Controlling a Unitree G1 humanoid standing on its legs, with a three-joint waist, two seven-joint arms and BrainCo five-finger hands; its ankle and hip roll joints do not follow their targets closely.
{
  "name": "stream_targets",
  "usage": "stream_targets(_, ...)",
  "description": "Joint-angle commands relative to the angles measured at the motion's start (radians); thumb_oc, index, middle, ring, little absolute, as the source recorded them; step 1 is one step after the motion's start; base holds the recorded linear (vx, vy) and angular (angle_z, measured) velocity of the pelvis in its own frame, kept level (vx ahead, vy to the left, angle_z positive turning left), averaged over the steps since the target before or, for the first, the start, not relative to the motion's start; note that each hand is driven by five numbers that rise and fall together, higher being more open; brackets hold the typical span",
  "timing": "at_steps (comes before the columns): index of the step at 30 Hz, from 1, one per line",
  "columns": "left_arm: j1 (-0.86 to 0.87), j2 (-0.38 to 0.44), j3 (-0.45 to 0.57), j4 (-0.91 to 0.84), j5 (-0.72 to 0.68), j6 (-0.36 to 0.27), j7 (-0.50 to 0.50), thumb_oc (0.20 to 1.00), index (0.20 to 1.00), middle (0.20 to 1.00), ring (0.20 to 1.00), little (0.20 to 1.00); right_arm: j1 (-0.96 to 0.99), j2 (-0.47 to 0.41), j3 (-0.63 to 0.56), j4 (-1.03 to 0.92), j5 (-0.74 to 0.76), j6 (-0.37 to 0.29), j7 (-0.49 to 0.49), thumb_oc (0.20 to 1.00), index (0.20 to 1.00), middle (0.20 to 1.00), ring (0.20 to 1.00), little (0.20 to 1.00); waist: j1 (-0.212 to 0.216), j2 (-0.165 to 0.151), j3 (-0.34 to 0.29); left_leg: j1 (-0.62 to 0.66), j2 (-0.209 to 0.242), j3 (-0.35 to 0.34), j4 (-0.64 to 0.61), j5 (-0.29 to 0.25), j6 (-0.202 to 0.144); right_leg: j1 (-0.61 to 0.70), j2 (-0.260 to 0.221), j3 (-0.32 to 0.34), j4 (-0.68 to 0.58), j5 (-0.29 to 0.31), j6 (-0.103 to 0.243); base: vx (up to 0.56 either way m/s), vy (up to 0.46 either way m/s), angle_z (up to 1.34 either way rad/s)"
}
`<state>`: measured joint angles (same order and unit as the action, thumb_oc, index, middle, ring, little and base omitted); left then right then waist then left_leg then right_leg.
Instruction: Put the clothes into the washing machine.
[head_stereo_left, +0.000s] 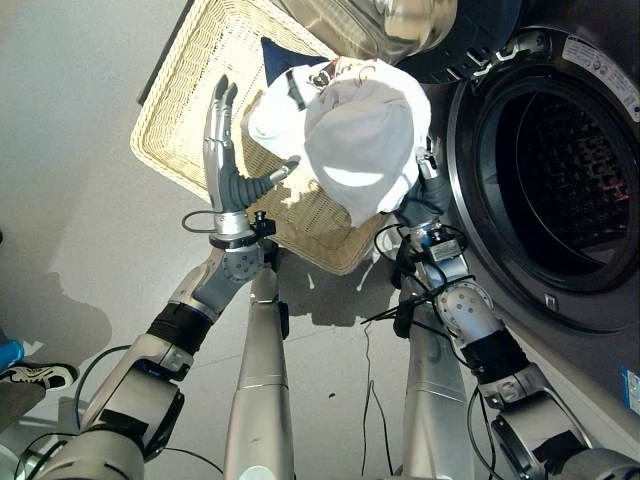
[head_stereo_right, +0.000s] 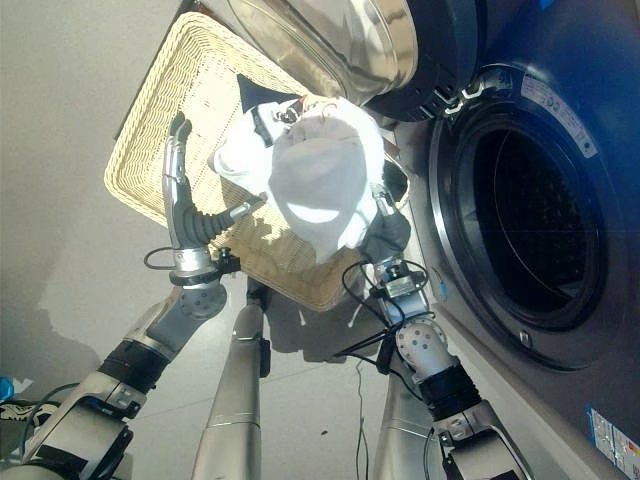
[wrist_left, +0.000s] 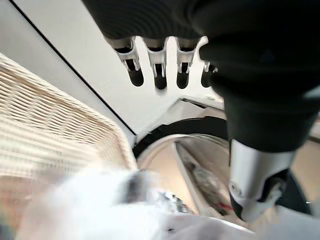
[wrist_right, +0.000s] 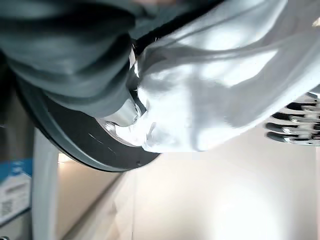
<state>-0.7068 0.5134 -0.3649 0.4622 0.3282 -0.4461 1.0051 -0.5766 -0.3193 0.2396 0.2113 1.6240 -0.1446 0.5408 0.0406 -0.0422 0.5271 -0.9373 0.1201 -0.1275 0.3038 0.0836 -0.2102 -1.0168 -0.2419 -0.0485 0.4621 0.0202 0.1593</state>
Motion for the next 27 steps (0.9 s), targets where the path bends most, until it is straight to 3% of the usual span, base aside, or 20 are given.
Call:
stream_targets(1,-0.047,0.03,0.026,-0.013,-0.028,-0.032,0.053,1.0,1.0,1.0,1.0,1.0,-0.018,-0.023,-0.062,-0.043,0.084,-0.061,0.098,0.2,0.2,0.2,0.2,0.2,-0.015,-0.007,-0.007,-0.002,-0.136,0.066,-0.011,0.009,0.121,0.016,0.098,-0.115,-0.146,0.168,0.021,0.0,0.0,0.0)
stream_targets(8,-0.071,0.049,0.012,0.063,-0.046,-0.033,0.06,1.0,1.0,1.0,1.0,1.0,-0.027,-0.09,-0.101,0.112,0.142,-0.079,0.162,0.2,0.2,0.2,0.2,0.2,-0.023,-0.011,-0.007,-0.004,-0.129,0.074,-0.012,0.006,0.119,0.014,0.104,-0.113,-0.146,0.17,0.023,0.0,0.0,0.0)
stream_targets(13,-0.087,0.069,-0.005,0.142,-0.087,-0.026,0.066,1.0,1.0,1.0,1.0,1.0,-0.048,-0.159,-0.138,0.251,0.229,-0.125,0.174,0.2,0.2,0.2,0.2,0.2,-0.029,-0.015,-0.007,-0.006,-0.122,0.078,-0.006,-0.001,0.116,0.012,0.107,-0.113,-0.148,0.172,0.023,0.0,0.004,-0.02)
stream_targets(16,-0.085,0.091,-0.013,0.22,-0.115,-0.04,0.056,1.0,1.0,1.0,1.0,1.0,-0.077,-0.237,-0.228,0.384,0.316,-0.256,0.047,0.2,0.2,0.2,0.2,0.2,-0.034,-0.015,-0.007,-0.006,-0.111,0.083,0.003,-0.011,0.114,0.014,0.111,-0.109,-0.14,0.167,0.023,0.0,0.006,-0.11)
stream_targets(18,-0.064,0.123,-0.028,0.255,-0.127,-0.038,0.051,1.0,1.0,1.0,1.0,1.0,-0.116,-0.329,-0.302,0.482,0.299,-0.373,-0.112,0.2,0.2,0.2,0.2,0.2,-0.038,-0.025,-0.007,-0.008,-0.102,0.083,0.018,-0.027,0.113,0.018,0.118,-0.107,-0.135,0.165,0.023,0.0,-0.03,-0.04)
stream_targets(19,-0.064,0.124,-0.03,0.256,-0.127,-0.038,0.051,1.0,1.0,1.0,1.0,1.0,-0.119,-0.333,-0.306,0.487,0.295,-0.378,-0.121,0.2,0.2,0.2,0.2,0.2,-0.037,-0.024,-0.007,-0.008,-0.101,0.083,0.019,-0.029,0.113,0.018,0.119,-0.107,-0.135,0.164,0.023,0.0,-0.052,-0.06)
stream_targets(20,-0.046,0.14,-0.037,0.265,-0.124,-0.035,0.049,1.0,1.0,1.0,1.0,1.0,-0.132,-0.373,-0.338,0.515,0.277,-0.442,-0.201,0.2,0.2,0.2,0.2,0.2,-0.037,-0.03,-0.007,-0.007,-0.097,0.082,0.024,-0.035,0.114,0.022,0.122,-0.108,-0.133,0.164,0.023,0.0,-0.054,-0.07)
stream_targets(22,-0.027,0.154,-0.042,0.27,-0.122,-0.032,0.047,1.0,1.0,1.0,1.0,1.0,-0.14,-0.411,-0.366,0.537,0.264,-0.495,-0.268,0.2,0.2,0.2,0.2,0.2,-0.038,-0.036,-0.007,-0.006,-0.094,0.081,0.028,-0.042,0.117,0.026,0.126,-0.109,-0.133,0.163,0.024,0.0,-0.05,-0.06)
stream_targets(24,-0.027,0.154,-0.042,0.27,-0.122,-0.032,0.047,1.0,1.0,1.0,1.0,1.0,-0.14,-0.411,-0.366,0.537,0.264,-0.495,-0.268,0.2,0.2,0.2,0.2,0.2,-0.038,-0.036,-0.007,-0.006,-0.094,0.081,0.028,-0.042,0.117,0.026,0.126,-0.109,-0.133,0.163,0.024,0.0,-0.02,-0.01)
stream_targets(25,-0.004,0.172,-0.048,0.278,-0.123,-0.03,0.047,1.0,1.0,1.0,1.0,1.0,-0.15,-0.453,-0.403,0.542,0.209,-0.561,-0.379,0.2,0.2,0.2,0.2,0.2,-0.038,-0.044,-0.007,-0.004,-0.092,0.08,0.028,-0.047,0.118,0.034,0.131,-0.113,-0.137,0.164,0.024,-0.01,-0.04,-0.03)
stream_targets(27,-0.004,0.172,-0.048,0.278,-0.123,-0.03,0.047,1.0,1.0,1.0,1.0,1.0,-0.15,-0.453,-0.403,0.542,0.209,-0.561,-0.379,0.2,0.2,0.2,0.2,0.2,-0.038,-0.044,-0.007,-0.004,-0.092,0.08,0.028,-0.047,0.118,0.034,0.131,-0.113,-0.137,0.164,0.024,0.0,-0.02,-0.01)
